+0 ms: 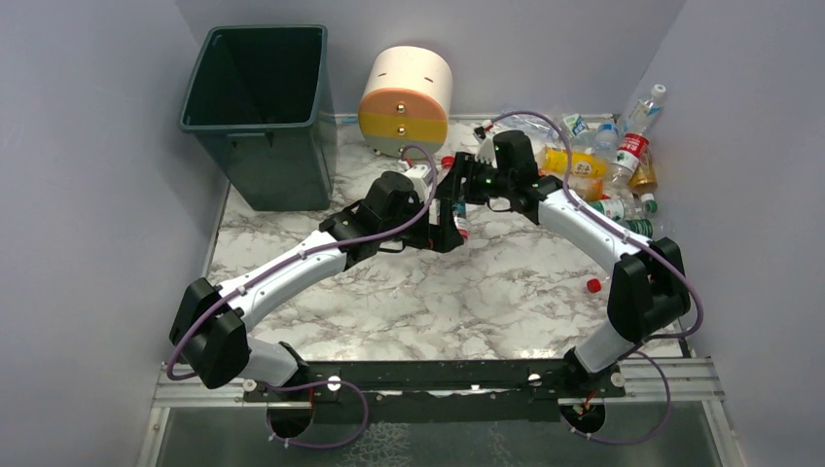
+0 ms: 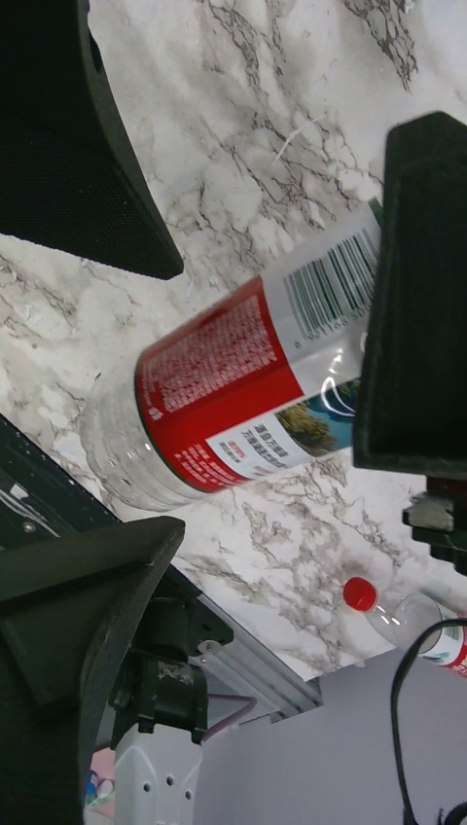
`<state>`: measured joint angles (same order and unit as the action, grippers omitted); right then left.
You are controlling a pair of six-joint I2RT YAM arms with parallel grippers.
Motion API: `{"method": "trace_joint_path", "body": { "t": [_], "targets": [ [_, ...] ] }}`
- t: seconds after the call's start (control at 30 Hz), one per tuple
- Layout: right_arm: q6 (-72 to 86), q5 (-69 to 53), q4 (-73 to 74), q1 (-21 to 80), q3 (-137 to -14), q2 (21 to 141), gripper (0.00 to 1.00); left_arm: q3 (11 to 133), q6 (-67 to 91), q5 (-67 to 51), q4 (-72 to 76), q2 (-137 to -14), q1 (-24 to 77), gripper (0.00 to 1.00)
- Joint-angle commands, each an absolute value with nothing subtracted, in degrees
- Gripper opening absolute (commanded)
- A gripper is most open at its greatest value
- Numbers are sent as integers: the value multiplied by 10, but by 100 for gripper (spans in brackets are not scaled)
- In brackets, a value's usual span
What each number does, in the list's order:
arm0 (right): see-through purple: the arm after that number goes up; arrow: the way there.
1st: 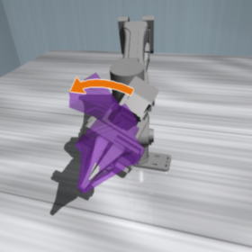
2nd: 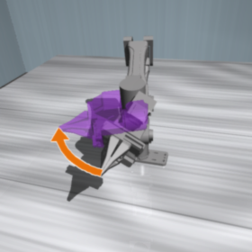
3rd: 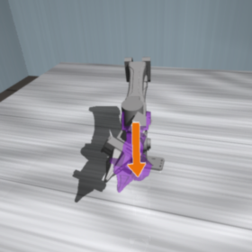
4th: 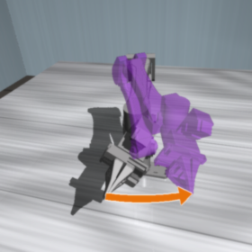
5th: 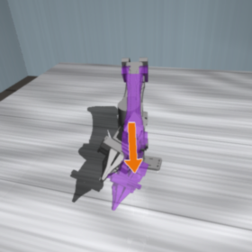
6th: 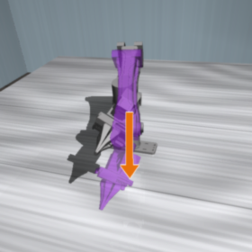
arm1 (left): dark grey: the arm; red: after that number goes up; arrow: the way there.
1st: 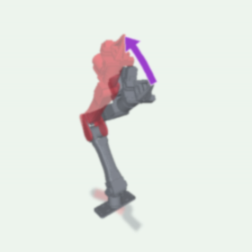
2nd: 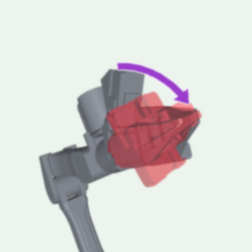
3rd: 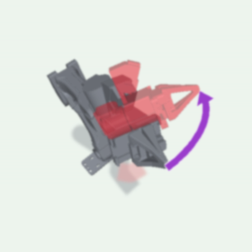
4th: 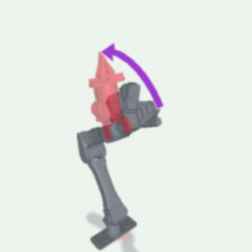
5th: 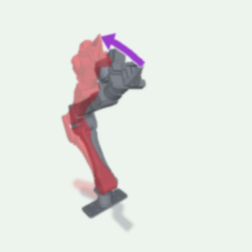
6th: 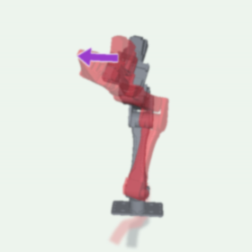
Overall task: Put the plastic bottles in the bin
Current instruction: Pick up the plastic bottle at the center of the board.
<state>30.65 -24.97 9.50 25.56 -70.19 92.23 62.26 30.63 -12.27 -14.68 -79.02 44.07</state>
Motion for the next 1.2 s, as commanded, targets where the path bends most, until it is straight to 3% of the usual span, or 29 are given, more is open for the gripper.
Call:
{"method": "trace_joint_path", "body": {
  "t": [0.0,0.3,0.67,0.93,1.07,1.17],
  "targets": [
    [329,-208,70,280,-719,916,59,637,329,-113,-114,-797,448,99],
    [349,-200,54,304,-720,903,59,638,339,-99,-107,-806,453,99],
    [354,-198,53,305,-718,888,59,639,342,-100,-106,-807,453,73],
    [355,-203,55,306,-717,885,61,637,341,-98,-108,-805,453,61],
    [354,-202,62,306,-719,884,73,638,339,-93,-111,-801,453,58],
    [352,-201,66,306,-718,883,93,640,336,-89,-114,-799,452,57]
  ]
}}
